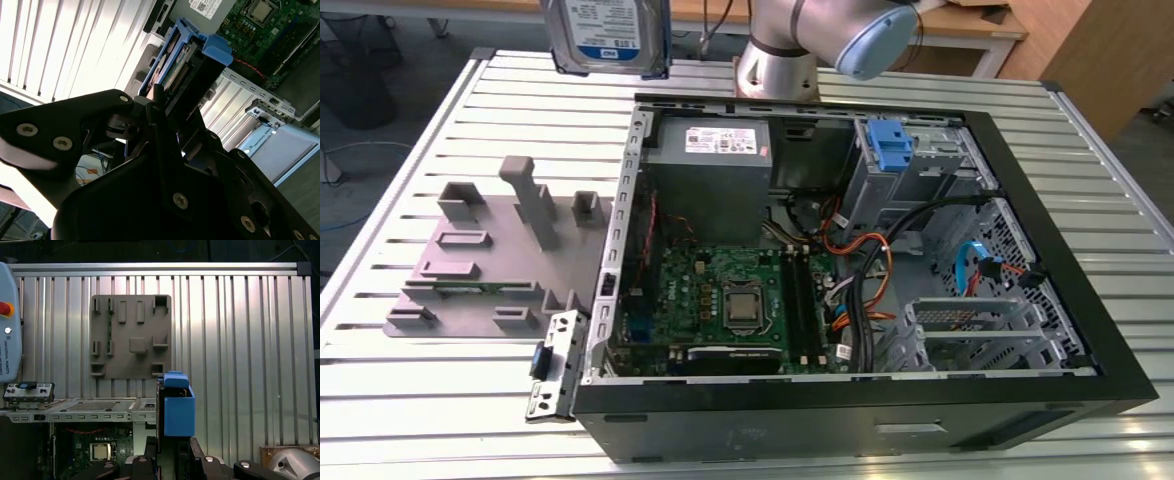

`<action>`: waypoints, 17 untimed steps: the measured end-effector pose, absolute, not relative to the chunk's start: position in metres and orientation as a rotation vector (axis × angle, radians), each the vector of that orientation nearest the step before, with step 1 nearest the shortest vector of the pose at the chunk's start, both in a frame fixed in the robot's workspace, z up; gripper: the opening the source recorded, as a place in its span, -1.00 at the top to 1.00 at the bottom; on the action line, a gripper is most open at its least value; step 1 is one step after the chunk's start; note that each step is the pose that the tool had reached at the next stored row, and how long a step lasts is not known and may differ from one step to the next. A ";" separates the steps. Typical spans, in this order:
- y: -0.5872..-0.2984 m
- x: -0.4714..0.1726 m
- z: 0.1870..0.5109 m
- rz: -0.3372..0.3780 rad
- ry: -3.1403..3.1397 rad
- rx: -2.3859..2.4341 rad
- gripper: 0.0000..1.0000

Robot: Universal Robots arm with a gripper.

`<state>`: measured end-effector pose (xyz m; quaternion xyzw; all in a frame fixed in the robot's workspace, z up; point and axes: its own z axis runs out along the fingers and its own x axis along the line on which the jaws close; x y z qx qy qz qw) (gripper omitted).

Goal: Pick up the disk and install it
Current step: 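Pick up the disk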

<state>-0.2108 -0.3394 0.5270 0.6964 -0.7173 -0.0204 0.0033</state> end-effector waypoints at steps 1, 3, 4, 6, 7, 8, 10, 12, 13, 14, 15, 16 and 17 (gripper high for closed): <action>-0.339 -0.208 0.527 -0.064 -2.249 2.183 0.30; -0.339 -0.202 0.527 -0.064 -2.249 2.183 0.30; -0.339 -0.199 0.527 -0.064 -2.249 2.183 0.30; -0.339 -0.192 0.527 -0.064 -2.249 2.183 0.30; -0.339 -0.189 0.527 -0.064 -2.249 2.183 0.30; -0.339 -0.186 0.527 -0.064 -2.249 2.183 0.30; -0.339 -0.180 0.527 -0.064 -2.249 2.183 0.30; -0.339 -0.174 0.527 -0.064 -2.249 2.183 0.30; -0.339 -0.171 0.527 -0.064 -2.249 2.183 0.30; -0.339 -0.168 0.527 -0.064 -2.249 2.183 0.30; -0.339 -0.165 0.527 -0.064 -2.249 2.183 0.30; -0.339 -0.162 0.527 -0.064 -2.249 2.183 0.30; -0.339 -0.159 0.527 -0.064 -2.249 2.183 0.30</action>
